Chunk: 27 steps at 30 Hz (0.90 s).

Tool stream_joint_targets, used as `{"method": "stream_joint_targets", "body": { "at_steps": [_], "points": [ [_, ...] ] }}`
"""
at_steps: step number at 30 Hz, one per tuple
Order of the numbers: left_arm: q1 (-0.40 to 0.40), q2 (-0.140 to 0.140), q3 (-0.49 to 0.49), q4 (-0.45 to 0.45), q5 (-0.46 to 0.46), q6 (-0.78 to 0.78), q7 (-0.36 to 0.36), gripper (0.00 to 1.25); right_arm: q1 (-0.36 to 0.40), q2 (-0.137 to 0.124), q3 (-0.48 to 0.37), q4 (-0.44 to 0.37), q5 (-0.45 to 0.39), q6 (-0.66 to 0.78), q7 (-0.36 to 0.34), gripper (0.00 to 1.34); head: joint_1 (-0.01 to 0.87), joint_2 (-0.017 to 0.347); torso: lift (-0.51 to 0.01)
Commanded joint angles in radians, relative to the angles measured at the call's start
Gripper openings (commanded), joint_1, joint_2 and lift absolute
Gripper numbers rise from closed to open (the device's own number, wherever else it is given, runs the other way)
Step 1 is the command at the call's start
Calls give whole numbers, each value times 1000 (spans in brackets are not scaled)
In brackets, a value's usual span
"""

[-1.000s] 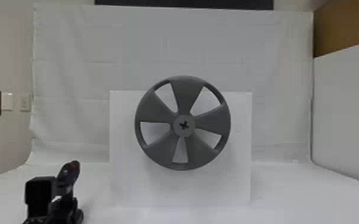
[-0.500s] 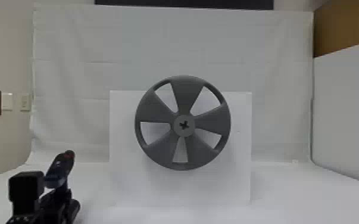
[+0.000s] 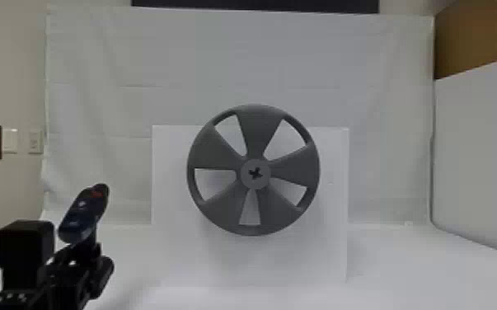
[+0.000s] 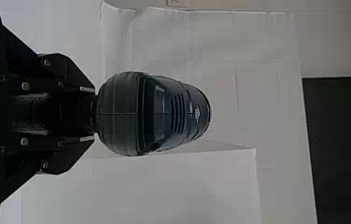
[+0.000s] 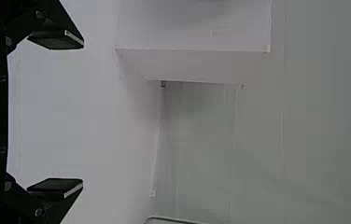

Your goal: Grasp the drill and bring into the middle of wheel

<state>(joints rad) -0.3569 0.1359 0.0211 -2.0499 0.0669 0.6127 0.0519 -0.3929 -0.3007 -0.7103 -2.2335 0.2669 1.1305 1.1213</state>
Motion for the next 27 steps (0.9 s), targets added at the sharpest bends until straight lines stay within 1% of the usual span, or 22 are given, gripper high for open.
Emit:
{"method": "stream_joint_targets", "body": {
  "at_steps": [1, 5, 8, 10, 11, 13, 16, 21, 27],
  "points": [
    [33, 14, -32, -99, 7, 7, 0, 37, -3, 2, -1, 0, 0, 0, 0, 1097, 0, 0, -406],
    [61, 27, -59, -173, 33, 41, 8, 37, -6, 3, 0, 0, 0, 0, 0, 1097, 0, 0, -406],
    [75, 40, -109, -227, -10, 56, 26, 37, -6, 3, 0, 0, 0, 0, 0, 1097, 0, 0, -406],
    [76, 50, -138, -245, -42, 76, 29, 37, -6, 5, -3, 0, 0, 0, 0, 1097, 0, 0, -406],
    [76, 56, -158, -251, -62, 82, 29, 37, -6, 5, -3, 0, 0, 0, 0, 1097, 0, 0, -406],
    [76, 60, -178, -256, -68, 90, 31, 37, -8, 5, -3, 0, 0, 0, 0, 1097, 0, 0, -406],
    [78, 64, -205, -260, -52, 91, 32, 37, -8, 5, 0, 0, 0, 0, 0, 1097, 0, 0, -406],
    [58, 68, -267, -263, -33, 111, 39, 37, -8, 5, 0, 0, 2, 0, 0, 1097, 0, 0, -406],
    [24, 70, -302, -265, 37, 176, 39, 37, -8, 5, 3, 0, 3, 0, 0, 1097, 0, 0, -406]
  ]
}}
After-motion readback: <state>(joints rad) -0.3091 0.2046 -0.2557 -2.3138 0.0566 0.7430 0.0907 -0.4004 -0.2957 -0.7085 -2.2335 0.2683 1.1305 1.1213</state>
